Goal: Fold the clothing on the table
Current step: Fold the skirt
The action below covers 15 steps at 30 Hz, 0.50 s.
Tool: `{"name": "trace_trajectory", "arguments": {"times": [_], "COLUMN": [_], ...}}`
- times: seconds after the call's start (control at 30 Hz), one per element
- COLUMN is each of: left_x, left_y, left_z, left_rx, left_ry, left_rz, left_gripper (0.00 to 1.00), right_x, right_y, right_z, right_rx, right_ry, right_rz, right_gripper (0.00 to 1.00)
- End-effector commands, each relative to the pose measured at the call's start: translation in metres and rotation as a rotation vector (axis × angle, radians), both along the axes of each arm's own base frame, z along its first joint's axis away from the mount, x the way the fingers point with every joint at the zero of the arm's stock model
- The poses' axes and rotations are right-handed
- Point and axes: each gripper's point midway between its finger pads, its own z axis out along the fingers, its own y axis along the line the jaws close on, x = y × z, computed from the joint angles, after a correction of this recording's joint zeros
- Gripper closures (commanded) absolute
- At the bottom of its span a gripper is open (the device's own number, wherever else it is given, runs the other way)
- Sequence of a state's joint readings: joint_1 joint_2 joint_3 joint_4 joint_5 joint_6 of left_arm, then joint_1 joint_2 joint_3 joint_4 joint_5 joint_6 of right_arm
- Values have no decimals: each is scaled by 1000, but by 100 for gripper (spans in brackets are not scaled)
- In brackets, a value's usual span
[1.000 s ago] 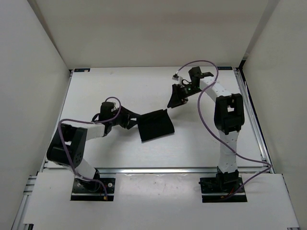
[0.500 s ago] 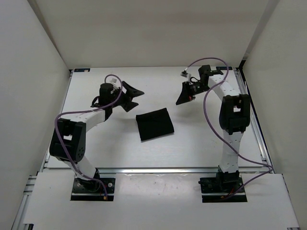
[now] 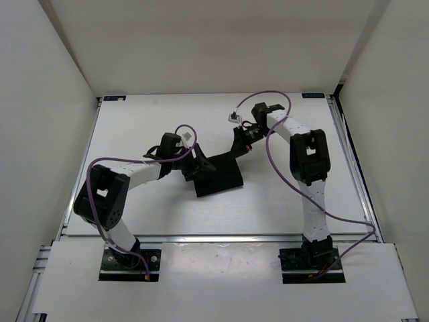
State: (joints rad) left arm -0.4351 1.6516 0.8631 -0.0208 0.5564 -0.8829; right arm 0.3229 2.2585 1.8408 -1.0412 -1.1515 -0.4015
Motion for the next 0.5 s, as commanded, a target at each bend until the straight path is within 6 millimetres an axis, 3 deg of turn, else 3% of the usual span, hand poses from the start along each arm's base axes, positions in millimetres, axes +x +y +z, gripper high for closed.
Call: {"name": "trace_trajectory", "arguments": {"times": [0.0,0.2,0.33,0.37,0.47], "left_x": [9,22,13,18,7], "left_y": [7,3,-5,-7,-10], "left_z": [6,3,-8,-7,-18], "left_rx": [31,23,29,16,21], "left_ry": [-64,-56,-21,-35,-15], "left_rz": [-4,11,-4,3,-12], "left_gripper": [26,30,29,29,29], "right_x": [0,21,39,45,56], "right_y": [13,20,26,25,24], "right_z": [-18,-42,-60,-70,-92], "right_rx": [3,-29,-74,-105,-173], "right_ry": [20,44,46,39,37], "right_rz": [50,26,-12,-28,-59], "right_gripper": [100,99,100,100,100]}}
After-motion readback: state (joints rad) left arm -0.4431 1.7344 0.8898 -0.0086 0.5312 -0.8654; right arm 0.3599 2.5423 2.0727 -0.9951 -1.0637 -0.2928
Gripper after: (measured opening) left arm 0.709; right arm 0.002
